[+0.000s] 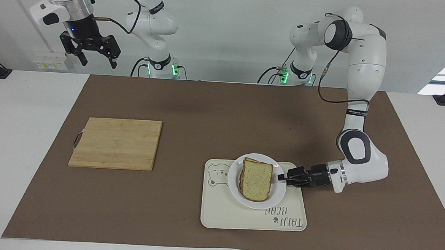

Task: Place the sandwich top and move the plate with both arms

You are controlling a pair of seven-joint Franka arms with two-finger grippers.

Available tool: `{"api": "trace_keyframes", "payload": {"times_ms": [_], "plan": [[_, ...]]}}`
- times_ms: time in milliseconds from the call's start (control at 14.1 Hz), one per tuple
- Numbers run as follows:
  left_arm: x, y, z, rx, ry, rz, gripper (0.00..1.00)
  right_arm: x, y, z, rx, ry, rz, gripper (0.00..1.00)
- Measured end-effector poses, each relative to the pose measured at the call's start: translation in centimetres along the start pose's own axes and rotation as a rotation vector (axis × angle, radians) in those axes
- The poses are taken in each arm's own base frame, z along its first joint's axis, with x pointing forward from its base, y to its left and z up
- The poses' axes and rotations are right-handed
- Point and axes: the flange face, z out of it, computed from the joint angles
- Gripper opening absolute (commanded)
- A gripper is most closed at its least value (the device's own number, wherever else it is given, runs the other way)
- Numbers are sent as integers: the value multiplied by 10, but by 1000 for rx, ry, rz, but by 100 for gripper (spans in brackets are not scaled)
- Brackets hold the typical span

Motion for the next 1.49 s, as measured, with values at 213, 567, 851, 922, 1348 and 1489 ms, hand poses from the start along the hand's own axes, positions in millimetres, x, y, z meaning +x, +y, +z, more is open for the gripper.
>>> {"api": "trace_keyframes", "payload": {"times_ms": [213,567,851,922,1348,1489], "plan": [[1,9,-18,2,11,13,100,0,0,0,0,0,0,100],[-2,52,-56,62,19,-30,100,0,0,0,0,0,0,100],[-15,100,-89,297,-8,-15,100,0,0,0,0,0,0,100],[-17,108,-97,352,-11,-7,100,0,0,0,0,0,0,100],[-33,145,-146,699,-4,31,100,0,0,0,0,0,0,100],[-42,166,-159,798,-4,47,100,0,0,0,0,0,0,100]]}}
